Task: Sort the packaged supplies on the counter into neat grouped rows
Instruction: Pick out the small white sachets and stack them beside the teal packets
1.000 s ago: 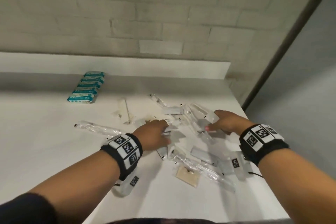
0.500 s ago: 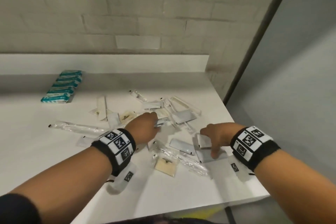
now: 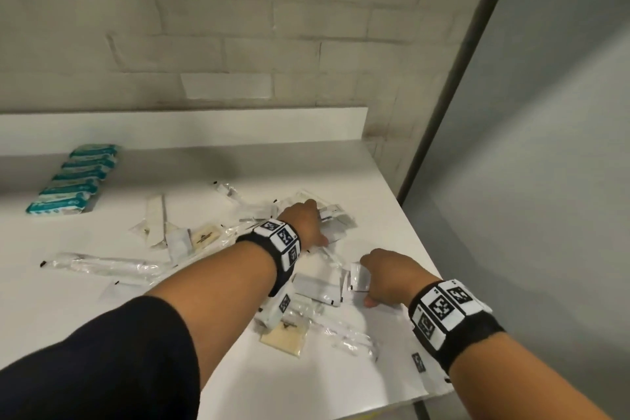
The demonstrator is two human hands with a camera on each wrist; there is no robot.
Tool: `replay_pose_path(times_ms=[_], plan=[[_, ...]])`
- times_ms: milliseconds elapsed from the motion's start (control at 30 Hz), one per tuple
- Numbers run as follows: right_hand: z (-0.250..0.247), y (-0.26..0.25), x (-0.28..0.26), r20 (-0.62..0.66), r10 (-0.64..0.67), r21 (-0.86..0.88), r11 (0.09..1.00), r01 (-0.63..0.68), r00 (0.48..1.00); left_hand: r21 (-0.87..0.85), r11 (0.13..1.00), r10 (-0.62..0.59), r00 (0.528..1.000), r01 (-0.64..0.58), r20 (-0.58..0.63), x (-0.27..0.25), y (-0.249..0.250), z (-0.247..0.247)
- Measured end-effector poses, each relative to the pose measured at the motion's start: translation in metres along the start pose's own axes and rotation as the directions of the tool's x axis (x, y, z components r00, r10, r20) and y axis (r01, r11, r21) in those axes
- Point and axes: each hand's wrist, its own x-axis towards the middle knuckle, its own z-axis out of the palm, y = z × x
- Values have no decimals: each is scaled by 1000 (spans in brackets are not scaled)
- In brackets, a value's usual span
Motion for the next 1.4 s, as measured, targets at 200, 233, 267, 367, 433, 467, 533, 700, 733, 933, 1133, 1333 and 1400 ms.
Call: replay_pose_path(times_ms=[200,233,267,367,433,467,533,700,733,933,1133,1333,1400], plan=[[-24,1,-2,-191,113,302,952,-51,975,-286,958,-53,990,12,-134,-27,-9,0],[-35,-2,-3,-236,150,452,892,-28,960,-420,907,-92,984,19,-154,-33,-13,-4],[-48,-7,-3,-262,168,638,769,39,950,-595,803,-131,980,15,-152,-39,-18,-10],[-79,-33,1,-325,89,906,316,283,941,-967,253,-143,987,-28,-66,-65,-22,-27],[-90,-57,4,-375,9,903,231,363,927,-997,47,-89,994,-54,-58,-86,-22,-40],[-92,-69,5,-398,0,893,230,388,917,-998,-4,-59,996,-60,-60,-95,-23,-44],[-97,-94,5,-450,16,868,242,434,893,-991,-106,-18,997,-76,-75,-112,-29,-53],[-103,-151,9,-433,-44,850,311,425,900,-980,-142,-40,990,-136,-132,-145,-64,-64],[-104,-159,9,-438,-48,852,298,431,898,-981,-124,-53,988,-151,-145,-149,-72,-65],[-110,-200,-1,-465,-117,857,187,480,877,-977,-83,-116,975,-197,-187,-178,-120,-77],[-129,-223,-1,-632,-29,773,60,632,775,-968,-141,-176,968,-207,-181,-198,-153,-90],[-133,-250,-10,-823,-198,486,239,841,532,-936,-278,-152,972,-214,-177,-206,-173,-113],[-130,-258,-6,-822,-198,462,316,829,534,-922,-301,-122,969,-242,-215,-209,-178,-120]])
